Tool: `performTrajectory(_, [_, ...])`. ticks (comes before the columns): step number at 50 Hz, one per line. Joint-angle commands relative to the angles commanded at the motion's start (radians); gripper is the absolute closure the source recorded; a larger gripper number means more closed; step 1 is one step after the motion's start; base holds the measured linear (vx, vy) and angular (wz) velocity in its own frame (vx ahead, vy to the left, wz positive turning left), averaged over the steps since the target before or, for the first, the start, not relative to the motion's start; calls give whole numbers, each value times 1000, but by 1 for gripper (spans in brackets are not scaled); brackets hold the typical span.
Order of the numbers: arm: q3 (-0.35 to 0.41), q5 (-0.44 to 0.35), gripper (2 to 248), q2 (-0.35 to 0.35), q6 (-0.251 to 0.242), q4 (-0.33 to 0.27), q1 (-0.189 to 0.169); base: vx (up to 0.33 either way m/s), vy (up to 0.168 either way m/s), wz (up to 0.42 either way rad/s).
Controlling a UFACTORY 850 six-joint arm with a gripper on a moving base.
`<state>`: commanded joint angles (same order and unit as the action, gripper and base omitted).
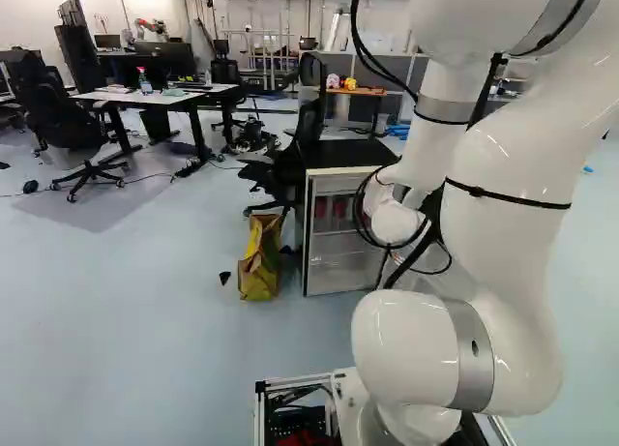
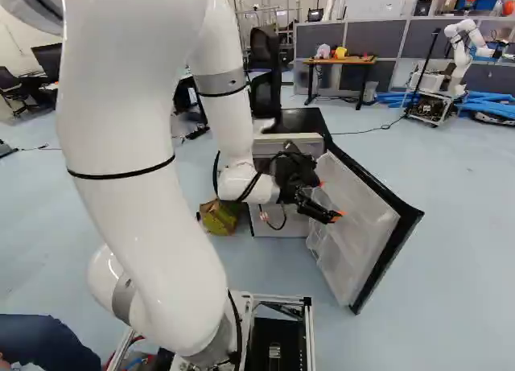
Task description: Grab a drink from the fridge
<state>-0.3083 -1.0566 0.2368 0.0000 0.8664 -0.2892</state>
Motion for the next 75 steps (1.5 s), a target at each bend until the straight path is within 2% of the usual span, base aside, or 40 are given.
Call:
performTrajectory(33, [156,21,3,-126,0,-347,124,0,0,0])
performTrajectory(53, [127,26,3,-45,0,-558,124,0,0,0])
performTrajectory(75, [37,26,3,93,0,-789,106,0,0,0])
